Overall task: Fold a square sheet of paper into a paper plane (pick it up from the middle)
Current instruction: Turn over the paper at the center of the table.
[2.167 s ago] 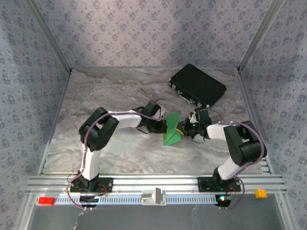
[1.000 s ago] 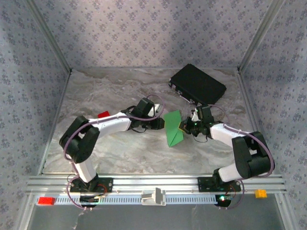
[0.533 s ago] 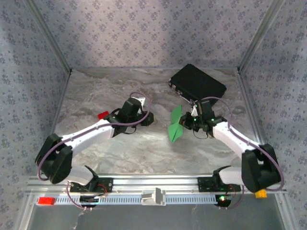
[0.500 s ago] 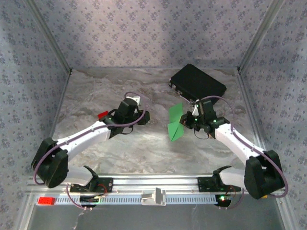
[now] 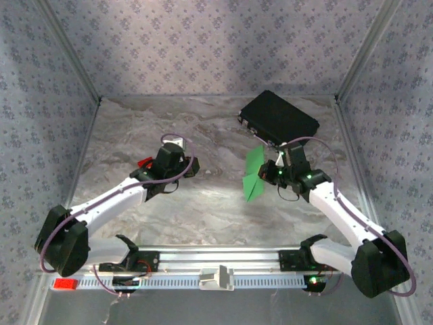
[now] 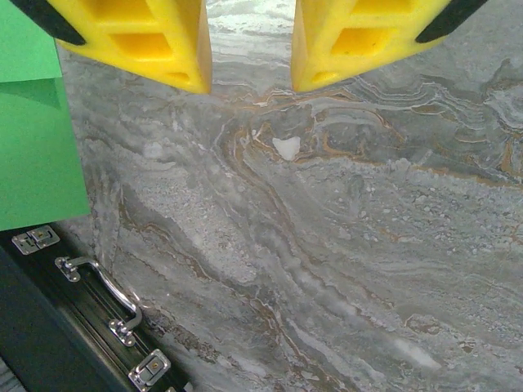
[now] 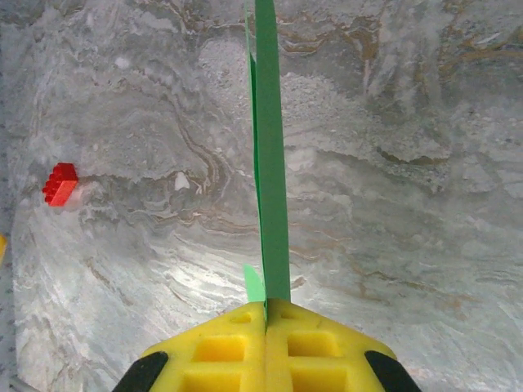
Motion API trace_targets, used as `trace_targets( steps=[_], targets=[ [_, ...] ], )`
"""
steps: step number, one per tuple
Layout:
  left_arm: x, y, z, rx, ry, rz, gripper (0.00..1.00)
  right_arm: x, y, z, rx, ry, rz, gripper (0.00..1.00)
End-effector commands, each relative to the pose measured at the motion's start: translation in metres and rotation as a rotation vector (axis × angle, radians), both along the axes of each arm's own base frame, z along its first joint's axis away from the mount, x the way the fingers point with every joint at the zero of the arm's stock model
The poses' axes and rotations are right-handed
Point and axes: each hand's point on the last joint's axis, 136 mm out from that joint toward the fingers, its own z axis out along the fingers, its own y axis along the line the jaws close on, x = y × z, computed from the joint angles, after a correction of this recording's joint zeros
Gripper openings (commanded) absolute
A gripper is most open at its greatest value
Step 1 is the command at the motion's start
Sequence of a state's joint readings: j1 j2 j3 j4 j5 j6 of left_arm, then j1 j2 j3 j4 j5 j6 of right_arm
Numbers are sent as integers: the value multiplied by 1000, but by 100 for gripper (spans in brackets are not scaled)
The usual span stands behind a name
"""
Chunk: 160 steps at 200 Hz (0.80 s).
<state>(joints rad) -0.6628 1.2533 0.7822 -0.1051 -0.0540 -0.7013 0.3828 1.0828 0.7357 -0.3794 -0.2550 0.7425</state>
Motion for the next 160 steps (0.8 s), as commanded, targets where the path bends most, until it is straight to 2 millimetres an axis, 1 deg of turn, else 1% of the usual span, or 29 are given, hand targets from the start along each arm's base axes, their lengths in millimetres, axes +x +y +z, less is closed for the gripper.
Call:
trace_targets(
  steps=[1, 77, 102, 111, 141, 160],
  targets=[
    [2, 5, 10, -16, -23, 25, 31, -6, -8, 0, -48, 1, -10, 4],
    [3, 12, 7, -6, -15, 49, 32, -7, -14, 12, -171, -14, -11, 4],
    [4, 15, 6, -2, -13, 58, 32, -4, -13, 17, -245, -30, 5, 4],
    [5, 17, 5, 0, -11, 63, 32, -7, -14, 15, -282, -15, 18, 4],
    [5, 21, 3, 7, -8, 74, 32, -5, -12, 16, -379, -12, 27, 4],
    [5, 24, 1, 10, -5, 84, 32, -2, -10, 18, -468, -31, 69, 4]
  ],
)
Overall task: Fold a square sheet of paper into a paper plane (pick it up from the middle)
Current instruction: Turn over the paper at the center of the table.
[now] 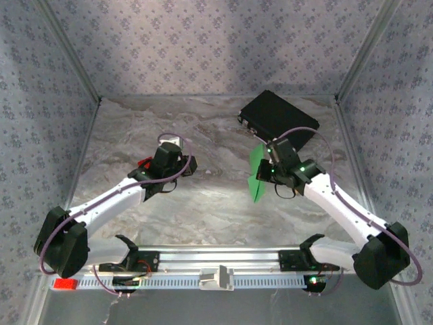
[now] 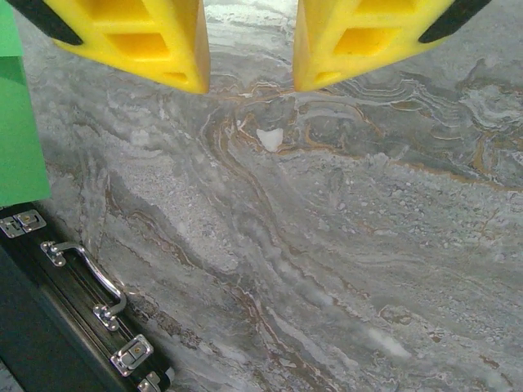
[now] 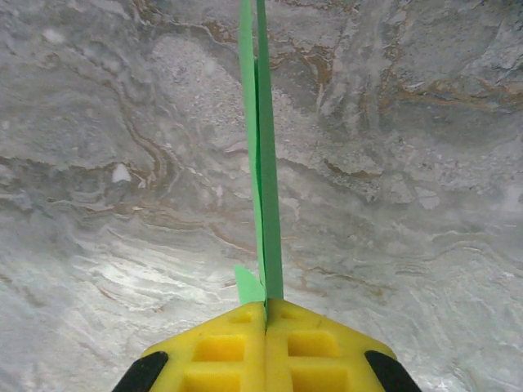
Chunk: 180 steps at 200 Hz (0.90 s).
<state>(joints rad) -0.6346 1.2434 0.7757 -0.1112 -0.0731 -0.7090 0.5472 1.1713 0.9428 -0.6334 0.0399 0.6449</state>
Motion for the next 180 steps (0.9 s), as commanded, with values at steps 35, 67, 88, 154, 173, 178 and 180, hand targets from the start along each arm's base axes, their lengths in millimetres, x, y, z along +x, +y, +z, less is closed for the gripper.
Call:
trace_targets(
  steps=[35, 67, 88, 154, 173, 178, 180],
  targets=[
    [-2, 20, 0, 10, -1, 61, 33, 4, -10, 7, -318, -26, 39, 3],
    [-7, 34, -1, 23, 7, 94, 33, 10, -4, 8, -418, -40, 82, 3],
    [-13, 46, 4, 27, 11, 117, 33, 17, 4, 8, -479, -67, 131, 3],
    [-32, 71, 3, 22, 47, 164, 39, 38, 34, -10, -676, -75, 231, 3],
    [-34, 78, 4, 22, 43, 183, 39, 40, 42, -26, -761, -48, 259, 2],
    [-34, 80, 4, 23, 43, 187, 39, 40, 43, -30, -787, -44, 262, 2],
    [-34, 81, 4, 22, 42, 190, 39, 41, 43, -32, -798, -41, 264, 2]
  ],
)
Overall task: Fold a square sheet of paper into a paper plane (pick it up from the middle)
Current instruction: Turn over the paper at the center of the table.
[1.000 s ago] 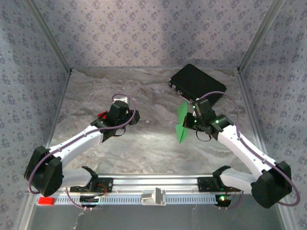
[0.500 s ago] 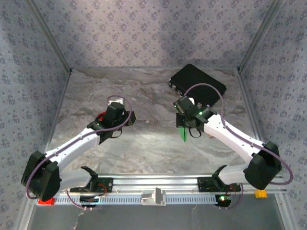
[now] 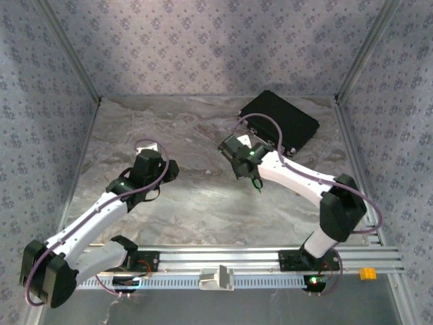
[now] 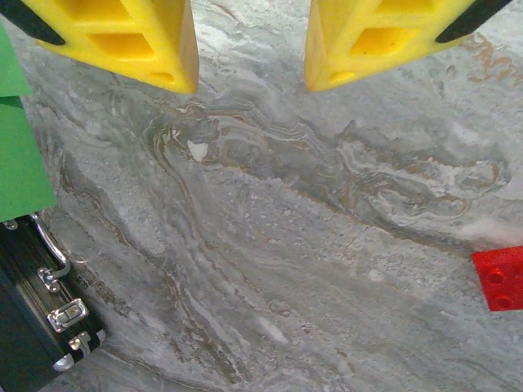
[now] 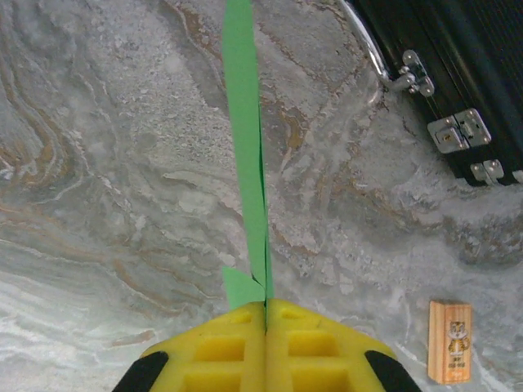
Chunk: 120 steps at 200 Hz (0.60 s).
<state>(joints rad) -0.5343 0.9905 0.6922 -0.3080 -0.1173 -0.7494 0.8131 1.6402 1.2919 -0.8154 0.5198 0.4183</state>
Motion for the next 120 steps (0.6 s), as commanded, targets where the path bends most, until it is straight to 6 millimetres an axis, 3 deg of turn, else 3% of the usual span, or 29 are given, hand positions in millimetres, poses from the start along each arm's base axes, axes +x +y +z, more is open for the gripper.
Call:
trace_targets(
  steps=[1, 72, 120],
  targets=[
    [-8, 13, -4, 12, 21, 32, 39, 3, -2, -11, -167, 2, 24, 2],
    [-11, 35, 1, 12, -6, 108, 39, -8, 44, -51, -280, 28, 97, 4],
    [-12, 36, 1, 10, -1, 111, 39, -20, 89, -68, -131, 118, 158, 12]
  ],
)
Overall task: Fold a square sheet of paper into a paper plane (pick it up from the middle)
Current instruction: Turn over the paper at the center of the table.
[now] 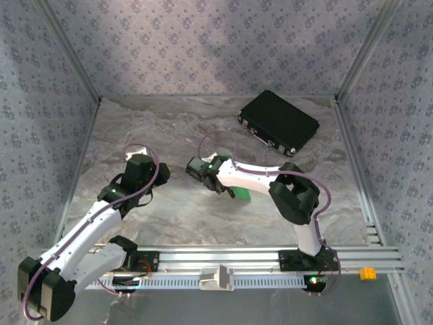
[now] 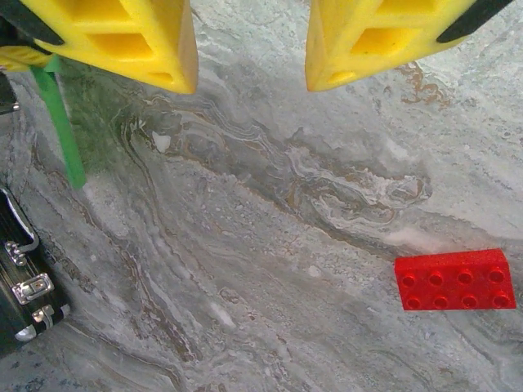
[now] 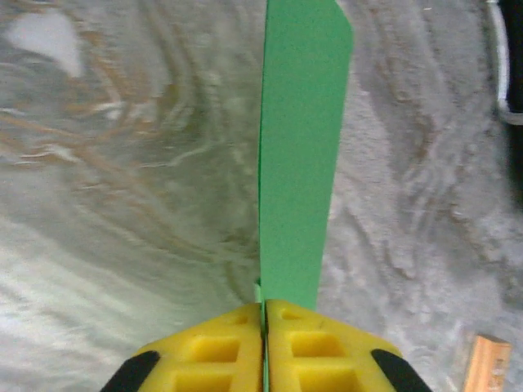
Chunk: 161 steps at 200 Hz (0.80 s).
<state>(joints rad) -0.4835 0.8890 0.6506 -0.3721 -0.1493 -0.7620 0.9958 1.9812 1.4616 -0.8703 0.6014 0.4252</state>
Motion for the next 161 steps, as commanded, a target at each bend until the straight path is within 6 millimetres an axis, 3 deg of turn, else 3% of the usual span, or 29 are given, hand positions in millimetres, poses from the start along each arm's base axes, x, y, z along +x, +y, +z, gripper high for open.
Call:
trace_targets(
  steps=[1, 48, 87, 117, 161],
  targets=[
    [-2, 6, 2, -1, 2, 27, 39, -4, 19, -1, 94, 50, -9, 13],
    [-3, 7, 3, -1, 5, 25, 39, -8, 45, -4, 384, 206, -22, 18],
    [-1, 3, 2, -9, 8, 15, 39, -11, 61, 15, 646, 282, 2, 31],
    [2, -6, 0, -23, 23, -23, 40, -1, 43, 32, 842, 291, -52, 33],
    [10, -40, -13, -91, 101, -144, 39, 2, -9, 3, 1021, 363, -229, 30]
  ],
)
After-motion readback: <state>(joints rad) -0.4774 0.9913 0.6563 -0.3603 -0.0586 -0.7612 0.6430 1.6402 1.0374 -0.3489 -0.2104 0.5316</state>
